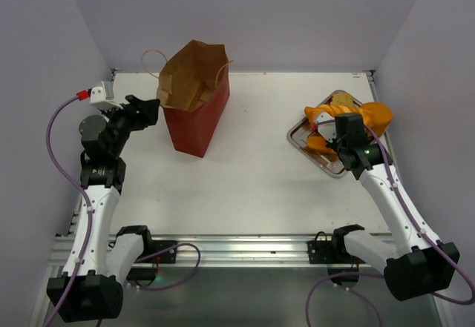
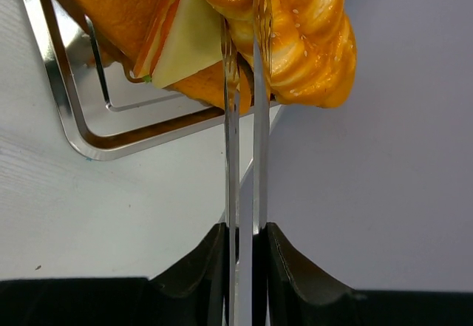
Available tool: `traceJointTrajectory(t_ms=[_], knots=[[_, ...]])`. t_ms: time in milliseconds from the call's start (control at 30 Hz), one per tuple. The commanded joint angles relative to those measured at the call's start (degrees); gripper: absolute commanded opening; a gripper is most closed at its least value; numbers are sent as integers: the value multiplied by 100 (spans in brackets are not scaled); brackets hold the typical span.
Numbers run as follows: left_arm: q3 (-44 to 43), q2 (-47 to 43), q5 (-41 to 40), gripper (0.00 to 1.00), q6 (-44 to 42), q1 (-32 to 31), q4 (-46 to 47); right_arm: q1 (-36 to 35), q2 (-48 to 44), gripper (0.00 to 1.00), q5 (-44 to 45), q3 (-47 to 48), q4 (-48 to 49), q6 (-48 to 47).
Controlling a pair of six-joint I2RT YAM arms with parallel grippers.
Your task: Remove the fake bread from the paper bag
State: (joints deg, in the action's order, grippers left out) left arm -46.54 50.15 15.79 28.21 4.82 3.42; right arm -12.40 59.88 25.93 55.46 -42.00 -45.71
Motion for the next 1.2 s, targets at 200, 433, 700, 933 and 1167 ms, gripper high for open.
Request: traceJointTrajectory(t_ms=[200,433,700,933,1167], knots=[[268,-313,135,79,-17,45,-78,10,24,32,-282,88,-36,-860],[374,-427,187,79,-34,45,-105,19,-11,43,-378,123,-107,-843],[436,-515,214,79,-43,45,-131,27,-46,45,-536,290,-177,-799],[427,-489,231,79,-35,45,-114,19,-46,47,-624,386,-203,-816],[427,-497,231,79,-26,45,-105,10,6,48,-739,518,-247,-834]])
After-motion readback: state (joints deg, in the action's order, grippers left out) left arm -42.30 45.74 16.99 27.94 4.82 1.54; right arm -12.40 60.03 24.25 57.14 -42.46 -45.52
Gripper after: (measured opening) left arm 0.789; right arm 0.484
